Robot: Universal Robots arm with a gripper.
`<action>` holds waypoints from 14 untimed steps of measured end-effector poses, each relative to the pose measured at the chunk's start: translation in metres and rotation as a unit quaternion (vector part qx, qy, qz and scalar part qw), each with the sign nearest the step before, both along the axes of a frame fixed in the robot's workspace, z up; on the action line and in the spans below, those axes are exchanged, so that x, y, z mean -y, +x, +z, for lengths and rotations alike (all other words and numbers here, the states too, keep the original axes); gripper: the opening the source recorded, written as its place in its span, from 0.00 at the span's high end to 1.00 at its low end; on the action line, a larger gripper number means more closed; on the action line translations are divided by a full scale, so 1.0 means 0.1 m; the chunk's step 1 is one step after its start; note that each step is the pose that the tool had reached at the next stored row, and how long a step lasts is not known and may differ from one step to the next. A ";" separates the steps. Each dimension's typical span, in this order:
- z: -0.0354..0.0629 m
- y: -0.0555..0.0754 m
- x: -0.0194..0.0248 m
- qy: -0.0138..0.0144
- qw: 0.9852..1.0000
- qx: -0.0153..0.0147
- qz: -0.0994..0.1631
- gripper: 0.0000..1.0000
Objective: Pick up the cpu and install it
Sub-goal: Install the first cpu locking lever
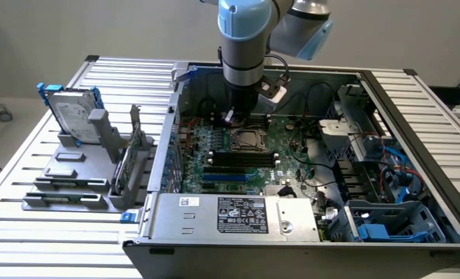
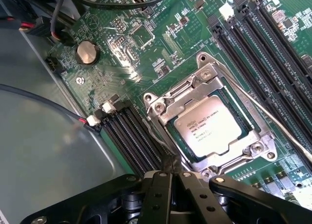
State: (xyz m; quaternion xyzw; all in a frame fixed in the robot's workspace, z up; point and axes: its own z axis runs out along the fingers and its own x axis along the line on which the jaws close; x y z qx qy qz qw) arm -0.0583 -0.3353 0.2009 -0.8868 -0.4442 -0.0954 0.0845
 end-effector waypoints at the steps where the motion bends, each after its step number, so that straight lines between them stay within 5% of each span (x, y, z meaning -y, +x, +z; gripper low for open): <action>1: 0.003 0.00 0.000 0.000 1.000 0.000 0.000 0.89; 14: 0.004 0.00 -0.007 0.000 1.000 0.000 -0.001 0.89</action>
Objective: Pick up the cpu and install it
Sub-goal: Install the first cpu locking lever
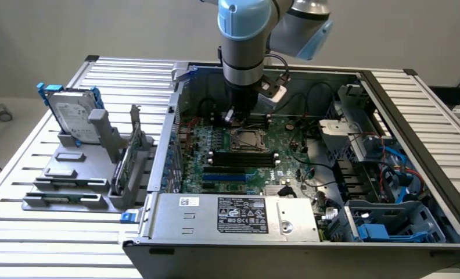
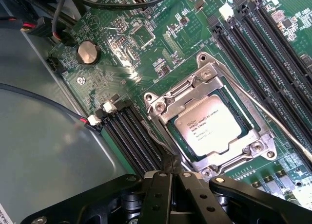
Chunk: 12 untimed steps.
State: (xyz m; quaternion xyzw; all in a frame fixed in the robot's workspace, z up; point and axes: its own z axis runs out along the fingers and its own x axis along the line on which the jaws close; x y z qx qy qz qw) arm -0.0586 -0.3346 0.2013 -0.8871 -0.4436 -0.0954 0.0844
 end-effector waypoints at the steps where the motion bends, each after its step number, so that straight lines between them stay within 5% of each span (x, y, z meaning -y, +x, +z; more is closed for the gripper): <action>1: 0.000 0.00 -0.002 0.000 1.000 0.000 0.000 0.89; 12: -0.001 0.00 -0.012 0.000 1.000 0.000 0.000 0.89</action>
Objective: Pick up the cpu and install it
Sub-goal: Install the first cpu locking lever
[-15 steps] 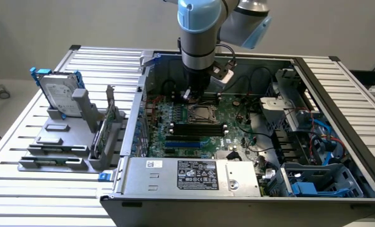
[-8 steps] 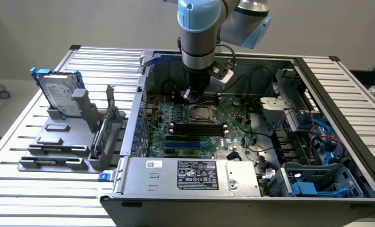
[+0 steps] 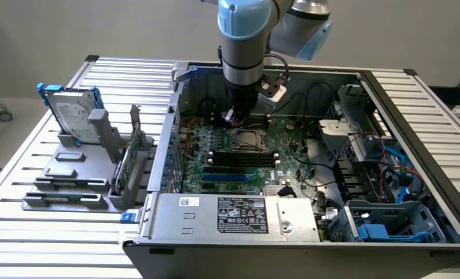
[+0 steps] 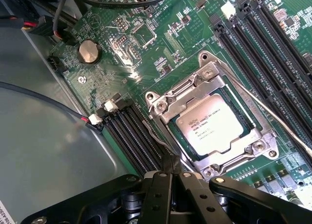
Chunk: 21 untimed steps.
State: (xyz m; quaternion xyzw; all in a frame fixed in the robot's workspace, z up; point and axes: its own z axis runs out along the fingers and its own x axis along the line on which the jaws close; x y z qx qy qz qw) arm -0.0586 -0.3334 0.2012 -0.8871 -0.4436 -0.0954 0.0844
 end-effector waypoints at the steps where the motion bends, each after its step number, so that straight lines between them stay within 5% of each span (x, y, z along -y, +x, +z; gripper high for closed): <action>1: 0.000 0.00 0.000 0.000 1.000 0.000 0.000 0.89; 21: -0.019 0.04 0.000 0.000 1.000 0.000 0.000 0.89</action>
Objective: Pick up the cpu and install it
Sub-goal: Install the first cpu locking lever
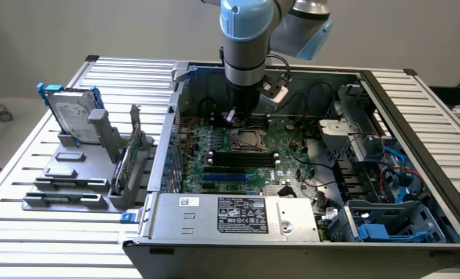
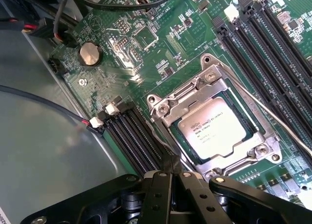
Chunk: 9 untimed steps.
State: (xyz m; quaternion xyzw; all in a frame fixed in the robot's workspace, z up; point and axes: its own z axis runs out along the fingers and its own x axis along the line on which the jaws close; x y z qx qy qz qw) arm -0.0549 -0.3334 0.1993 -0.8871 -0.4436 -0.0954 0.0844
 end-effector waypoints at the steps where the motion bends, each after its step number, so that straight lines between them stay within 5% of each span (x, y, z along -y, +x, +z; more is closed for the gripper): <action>1: -0.001 0.00 0.000 0.000 1.000 0.000 0.000 0.89; 9: -0.008 0.02 0.000 0.000 1.000 0.000 0.000 0.89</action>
